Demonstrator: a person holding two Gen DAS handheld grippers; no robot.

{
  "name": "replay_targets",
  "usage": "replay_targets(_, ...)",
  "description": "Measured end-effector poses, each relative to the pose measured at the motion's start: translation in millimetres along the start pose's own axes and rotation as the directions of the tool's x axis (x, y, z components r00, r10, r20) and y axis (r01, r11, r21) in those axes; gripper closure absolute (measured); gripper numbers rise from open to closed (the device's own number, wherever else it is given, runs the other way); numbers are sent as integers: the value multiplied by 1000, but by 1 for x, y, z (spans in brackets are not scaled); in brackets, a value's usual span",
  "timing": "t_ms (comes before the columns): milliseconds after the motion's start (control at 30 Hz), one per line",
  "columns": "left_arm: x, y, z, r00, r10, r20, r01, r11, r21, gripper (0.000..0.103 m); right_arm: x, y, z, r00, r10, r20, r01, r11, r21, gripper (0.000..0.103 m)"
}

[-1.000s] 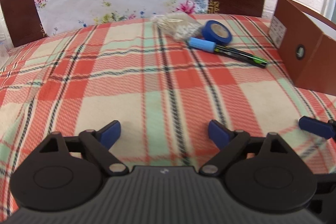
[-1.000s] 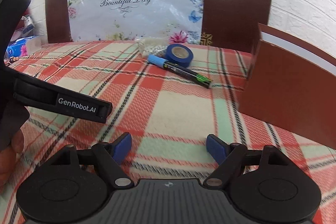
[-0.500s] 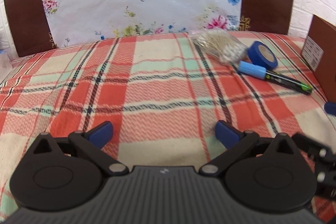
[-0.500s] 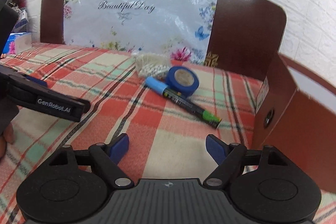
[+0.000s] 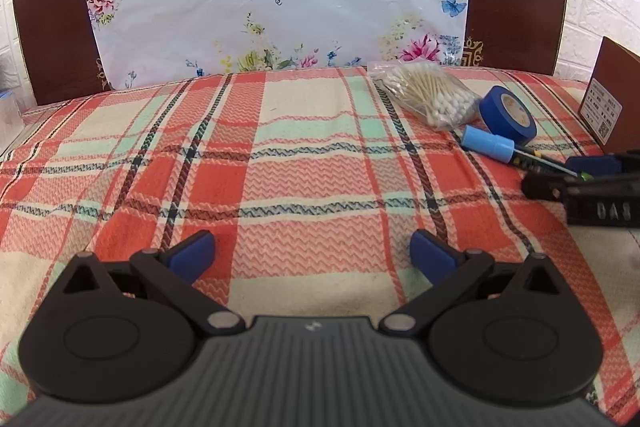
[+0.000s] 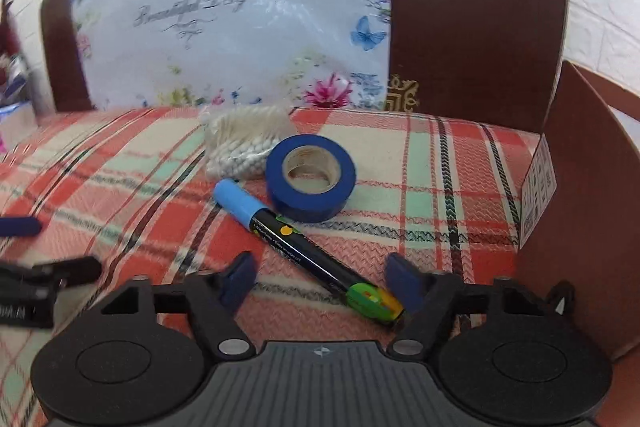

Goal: Organize objects
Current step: 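Move the right gripper to the blue-capped marker and grasp it, then carry the marker with the right gripper into the brown box, release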

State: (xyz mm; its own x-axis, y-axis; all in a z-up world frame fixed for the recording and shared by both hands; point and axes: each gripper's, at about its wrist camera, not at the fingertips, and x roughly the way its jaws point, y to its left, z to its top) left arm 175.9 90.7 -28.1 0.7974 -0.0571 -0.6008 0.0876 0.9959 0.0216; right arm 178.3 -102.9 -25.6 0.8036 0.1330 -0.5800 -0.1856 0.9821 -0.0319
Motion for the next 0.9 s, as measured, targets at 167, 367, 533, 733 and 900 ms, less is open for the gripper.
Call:
replay_targets(167,0,0,0,1000,2,-1,-2,1000,1,0,-41,33,-32,999,33,16,-32,999,-37,86)
replay_targets(367,0,-1,-1,1000,9,-1,-9,1000,5,0,-105,50,-79,995,93,20,-93,995,17,86)
replay_targets(533,-1,-2,-1,1000,20,-2,-20,1000,6,0,-142,44,-106,995,95,24,-97,993,64,86)
replay_targets(733,-14,-2,-8,997,76,-19,-76,997,-23,0,-148,43,-114,996,78,35,-80,994,80,87)
replay_targets(900,-46,-1,-26,993,88,-72,-94,992,-84,0,-149,42,-116,996,77,39,-80,993,83,87)
